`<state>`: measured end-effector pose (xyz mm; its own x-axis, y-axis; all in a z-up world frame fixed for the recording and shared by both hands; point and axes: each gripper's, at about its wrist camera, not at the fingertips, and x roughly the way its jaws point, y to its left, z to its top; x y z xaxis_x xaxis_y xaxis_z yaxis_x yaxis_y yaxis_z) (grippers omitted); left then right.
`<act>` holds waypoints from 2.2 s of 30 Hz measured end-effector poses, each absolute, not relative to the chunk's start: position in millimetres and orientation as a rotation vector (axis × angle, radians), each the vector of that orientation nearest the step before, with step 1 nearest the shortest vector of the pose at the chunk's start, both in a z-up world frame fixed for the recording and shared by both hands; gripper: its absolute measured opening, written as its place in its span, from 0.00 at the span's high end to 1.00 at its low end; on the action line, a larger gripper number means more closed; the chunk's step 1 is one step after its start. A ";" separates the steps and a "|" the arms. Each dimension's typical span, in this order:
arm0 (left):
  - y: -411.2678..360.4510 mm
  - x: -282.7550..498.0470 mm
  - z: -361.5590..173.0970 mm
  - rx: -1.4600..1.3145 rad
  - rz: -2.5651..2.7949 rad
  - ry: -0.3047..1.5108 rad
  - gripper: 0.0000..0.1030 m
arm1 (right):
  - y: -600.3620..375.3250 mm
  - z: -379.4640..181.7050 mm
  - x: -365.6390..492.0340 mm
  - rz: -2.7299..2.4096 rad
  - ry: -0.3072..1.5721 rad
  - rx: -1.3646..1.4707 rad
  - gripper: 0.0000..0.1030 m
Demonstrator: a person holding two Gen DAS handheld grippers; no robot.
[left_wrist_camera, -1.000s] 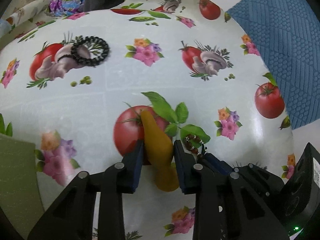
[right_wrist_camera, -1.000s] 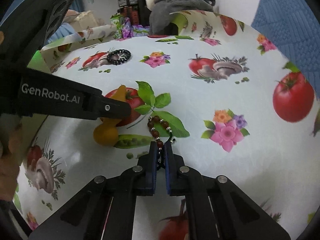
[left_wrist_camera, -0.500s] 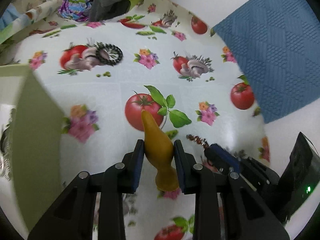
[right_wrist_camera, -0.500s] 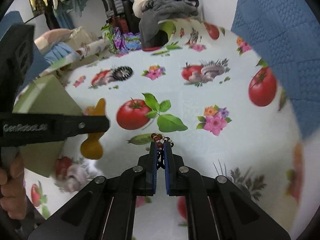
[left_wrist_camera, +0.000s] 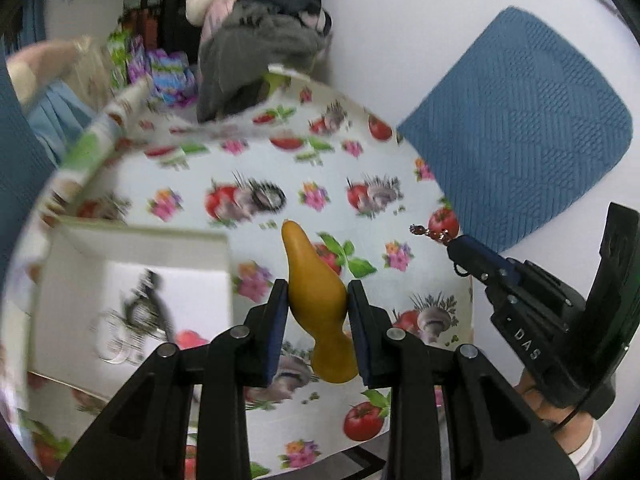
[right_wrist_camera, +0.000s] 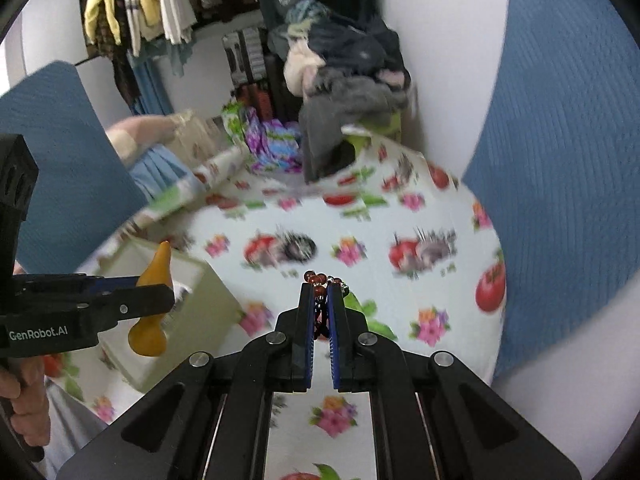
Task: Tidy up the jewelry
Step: 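Carry the bracelet and yellow piece with both tools over the box, then open both tools to drop the bracelet and yellow piece into the box, then lower the right tool onto the black coiled hair tie and close it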
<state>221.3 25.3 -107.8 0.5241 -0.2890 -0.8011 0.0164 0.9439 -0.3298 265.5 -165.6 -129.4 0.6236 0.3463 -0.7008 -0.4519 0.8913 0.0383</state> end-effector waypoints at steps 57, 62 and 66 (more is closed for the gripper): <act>168.7 131.0 -179.0 -0.452 -0.028 1.000 0.42 | -31.9 -242.7 226.1 0.599 1.062 -0.163 0.79; 168.5 115.3 -182.9 -0.479 -0.008 1.001 0.42 | -25.1 -249.8 231.0 0.601 1.039 -0.211 0.87; 163.8 107.8 -184.4 -0.497 0.003 0.996 0.42 | -23.7 -248.9 244.4 0.608 1.030 -0.216 0.89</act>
